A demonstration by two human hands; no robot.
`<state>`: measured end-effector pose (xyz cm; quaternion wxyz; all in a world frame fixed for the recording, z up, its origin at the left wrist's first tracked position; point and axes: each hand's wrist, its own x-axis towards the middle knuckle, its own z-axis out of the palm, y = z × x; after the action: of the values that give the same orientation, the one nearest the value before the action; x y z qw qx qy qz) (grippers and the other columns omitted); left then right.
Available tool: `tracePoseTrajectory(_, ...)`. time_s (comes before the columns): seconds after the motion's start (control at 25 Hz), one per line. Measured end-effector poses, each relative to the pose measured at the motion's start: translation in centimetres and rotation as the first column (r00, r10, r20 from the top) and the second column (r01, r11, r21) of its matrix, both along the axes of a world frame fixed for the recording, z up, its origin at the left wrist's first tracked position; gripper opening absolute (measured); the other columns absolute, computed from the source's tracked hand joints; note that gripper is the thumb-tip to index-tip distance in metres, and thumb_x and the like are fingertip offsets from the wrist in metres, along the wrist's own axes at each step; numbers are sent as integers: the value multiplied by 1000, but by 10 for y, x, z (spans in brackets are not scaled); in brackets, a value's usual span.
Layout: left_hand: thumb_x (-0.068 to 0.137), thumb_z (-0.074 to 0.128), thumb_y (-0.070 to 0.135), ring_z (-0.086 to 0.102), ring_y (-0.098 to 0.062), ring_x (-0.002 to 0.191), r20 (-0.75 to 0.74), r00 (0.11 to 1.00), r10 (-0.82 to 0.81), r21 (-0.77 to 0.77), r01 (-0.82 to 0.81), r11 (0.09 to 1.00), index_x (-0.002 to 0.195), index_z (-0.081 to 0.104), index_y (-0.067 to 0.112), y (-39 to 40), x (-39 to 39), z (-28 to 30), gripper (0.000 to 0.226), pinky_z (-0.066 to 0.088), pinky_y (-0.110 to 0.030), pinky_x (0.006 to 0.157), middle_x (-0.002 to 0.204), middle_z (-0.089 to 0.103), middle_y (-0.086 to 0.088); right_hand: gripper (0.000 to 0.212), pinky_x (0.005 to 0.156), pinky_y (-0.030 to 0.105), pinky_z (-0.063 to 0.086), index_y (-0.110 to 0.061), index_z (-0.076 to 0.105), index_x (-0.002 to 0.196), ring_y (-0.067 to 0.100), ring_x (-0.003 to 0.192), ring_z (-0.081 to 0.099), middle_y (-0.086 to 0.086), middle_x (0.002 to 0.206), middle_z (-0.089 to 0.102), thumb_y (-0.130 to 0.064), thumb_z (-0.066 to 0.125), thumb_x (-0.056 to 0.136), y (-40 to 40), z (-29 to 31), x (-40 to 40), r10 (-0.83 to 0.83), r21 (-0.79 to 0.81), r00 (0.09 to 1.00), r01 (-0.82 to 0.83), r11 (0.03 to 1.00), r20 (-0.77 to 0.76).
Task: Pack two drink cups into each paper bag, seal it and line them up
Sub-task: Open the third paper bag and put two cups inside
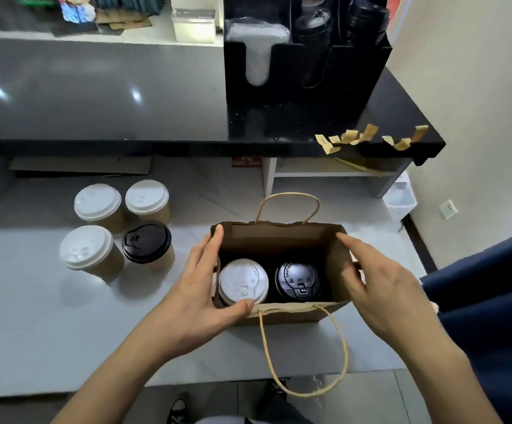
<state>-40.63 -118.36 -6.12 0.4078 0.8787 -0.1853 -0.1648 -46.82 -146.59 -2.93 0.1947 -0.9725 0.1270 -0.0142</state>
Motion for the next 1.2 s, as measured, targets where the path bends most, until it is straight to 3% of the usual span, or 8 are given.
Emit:
tracePoseTrajectory(0.2,70,71,68,25,7,140,-7,997,79,16,-79,997,148,-9,64,-23,4,1,112,43,-38,110,157,6,35,46,82,46,51,-32,49,147,32,99,64,-5,128,66,-25,49,101,-30,-5,26,63,79,997,-67,995,55)
tracePoseTrajectory(0.44,68,72,70,30,17,130,-32,993,111,43,-110,993,147,-7,67,-31,22,4,112,50,-30,94,149,16,37,44,81,42,50,-33,51,144,28,97,65,-6,125,67,-27,50,100,-40,-13,49,88,91,991,-97,991,97)
tracePoseTrajectory(0.64,74,77,60,28,2,141,-26,996,83,48,-82,995,149,-6,64,-28,47,3,112,45,-35,107,157,6,38,44,82,41,50,-32,51,144,26,98,66,-7,128,67,-29,48,100,-38,-14,63,80,99,990,-91,991,115)
tracePoseTrajectory(0.76,73,75,64,27,1,141,-11,998,55,44,-55,998,150,-7,62,-25,62,3,112,40,-24,105,159,5,36,44,82,39,50,-32,51,144,23,98,65,-8,129,66,-29,48,101,-35,-14,71,70,93,989,-83,992,127)
tracePoseTrajectory(0.88,69,71,70,28,2,139,-20,999,49,40,-48,998,150,-7,61,-21,73,4,113,37,-9,93,158,4,37,44,82,37,49,-32,50,145,22,98,64,-8,130,65,-29,48,102,-33,-14,81,65,90,991,-76,993,120)
tracePoseTrajectory(1.2,77,75,61,24,-3,145,-5,1000,31,59,-30,998,152,-8,57,-18,93,5,112,36,-23,105,160,3,32,44,85,32,51,-31,47,148,14,101,64,-10,137,61,-31,46,103,-33,-18,99,84,83,990,-94,992,116)
